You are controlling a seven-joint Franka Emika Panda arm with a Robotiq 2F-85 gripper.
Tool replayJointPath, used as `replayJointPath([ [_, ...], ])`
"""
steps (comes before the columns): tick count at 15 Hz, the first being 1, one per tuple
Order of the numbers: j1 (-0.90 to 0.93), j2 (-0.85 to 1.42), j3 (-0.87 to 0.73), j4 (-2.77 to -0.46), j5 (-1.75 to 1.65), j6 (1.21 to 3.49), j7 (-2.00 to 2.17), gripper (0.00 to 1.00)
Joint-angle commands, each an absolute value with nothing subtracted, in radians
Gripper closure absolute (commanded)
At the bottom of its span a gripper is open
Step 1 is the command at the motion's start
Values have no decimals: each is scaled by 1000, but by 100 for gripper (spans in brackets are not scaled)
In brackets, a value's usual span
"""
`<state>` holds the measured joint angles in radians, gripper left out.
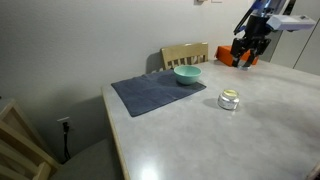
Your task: Put the silver lid on top of the silver tin
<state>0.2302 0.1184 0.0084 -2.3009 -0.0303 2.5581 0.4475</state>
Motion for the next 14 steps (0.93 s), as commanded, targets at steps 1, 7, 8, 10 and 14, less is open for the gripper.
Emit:
replayJointPath([
  [1,194,171,29,-2287,-36,2596,446,56],
  [7,208,248,40,-2281,-18,2623,451,56],
  [8,210,258,44,-2279,-15,2627,447,56],
  [10,212,280,51,-2272,-10,2629,440,56],
  [14,225,328,58,-2246,-18,2621,446,56],
])
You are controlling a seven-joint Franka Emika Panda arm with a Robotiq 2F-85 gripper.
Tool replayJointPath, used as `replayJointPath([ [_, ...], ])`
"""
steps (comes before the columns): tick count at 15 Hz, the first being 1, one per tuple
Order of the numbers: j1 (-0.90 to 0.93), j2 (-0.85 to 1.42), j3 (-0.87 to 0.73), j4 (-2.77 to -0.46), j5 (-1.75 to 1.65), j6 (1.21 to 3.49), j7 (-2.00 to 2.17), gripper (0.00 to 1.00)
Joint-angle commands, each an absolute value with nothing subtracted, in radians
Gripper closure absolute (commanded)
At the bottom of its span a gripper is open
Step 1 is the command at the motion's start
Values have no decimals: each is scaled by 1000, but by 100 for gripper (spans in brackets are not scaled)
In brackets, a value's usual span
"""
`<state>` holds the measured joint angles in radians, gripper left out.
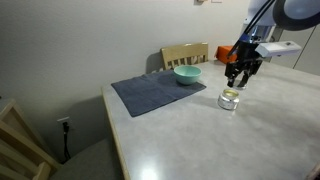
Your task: Put the silver lid on top of the silver tin
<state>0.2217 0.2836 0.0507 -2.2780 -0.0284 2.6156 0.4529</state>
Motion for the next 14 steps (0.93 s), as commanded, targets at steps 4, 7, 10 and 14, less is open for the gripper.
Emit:
replayJointPath([
  [4,237,371,66,-2212,-4,2610,441,56],
  [7,253,396,61,-2192,-20,2607,447,56],
  [10,264,411,58,-2182,-22,2610,448,56],
  [14,273,403,53,-2189,-27,2618,456,56],
])
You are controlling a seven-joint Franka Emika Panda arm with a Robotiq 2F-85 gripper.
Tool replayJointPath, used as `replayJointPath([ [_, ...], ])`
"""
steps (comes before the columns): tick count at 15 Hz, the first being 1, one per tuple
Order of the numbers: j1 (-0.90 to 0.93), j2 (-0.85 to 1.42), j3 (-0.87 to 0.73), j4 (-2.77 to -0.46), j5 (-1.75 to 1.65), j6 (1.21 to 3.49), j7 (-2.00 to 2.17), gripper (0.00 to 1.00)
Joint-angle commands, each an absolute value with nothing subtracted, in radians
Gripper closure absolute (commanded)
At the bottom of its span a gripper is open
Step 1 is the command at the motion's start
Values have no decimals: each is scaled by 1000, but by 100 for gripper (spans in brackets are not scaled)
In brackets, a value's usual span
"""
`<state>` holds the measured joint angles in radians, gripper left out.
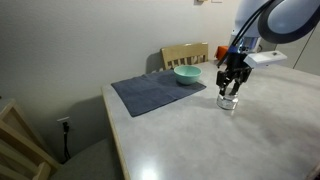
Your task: Put the silver lid on top of the silver tin
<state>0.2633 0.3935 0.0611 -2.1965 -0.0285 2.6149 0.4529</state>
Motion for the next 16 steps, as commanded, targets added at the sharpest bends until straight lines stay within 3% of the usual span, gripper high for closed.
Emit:
replayJointPath([
  [1,275,398,51,-2195,-29,2623,459,56],
  [16,292,354,11,-2199,-93,2602,580,56],
])
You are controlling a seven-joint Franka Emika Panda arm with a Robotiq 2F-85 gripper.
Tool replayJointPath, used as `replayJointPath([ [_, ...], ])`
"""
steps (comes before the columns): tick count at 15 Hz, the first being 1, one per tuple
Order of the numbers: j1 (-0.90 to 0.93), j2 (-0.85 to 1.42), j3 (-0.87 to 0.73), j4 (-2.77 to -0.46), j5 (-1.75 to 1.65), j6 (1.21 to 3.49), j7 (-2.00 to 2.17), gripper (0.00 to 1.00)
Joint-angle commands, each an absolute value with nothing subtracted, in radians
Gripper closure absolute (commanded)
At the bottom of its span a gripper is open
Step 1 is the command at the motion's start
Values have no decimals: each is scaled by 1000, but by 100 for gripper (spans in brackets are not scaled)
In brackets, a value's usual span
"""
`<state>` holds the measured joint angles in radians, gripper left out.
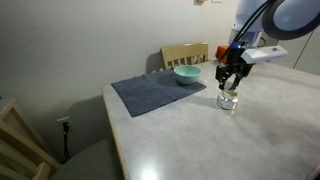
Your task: Put the silver lid on top of the silver tin
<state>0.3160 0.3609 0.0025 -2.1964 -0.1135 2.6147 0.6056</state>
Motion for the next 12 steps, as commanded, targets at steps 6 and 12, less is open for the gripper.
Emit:
replayJointPath([
  [6,274,375,15,-2179,-71,2591,565,56],
  [12,274,391,23,-2165,-56,2582,555,56],
])
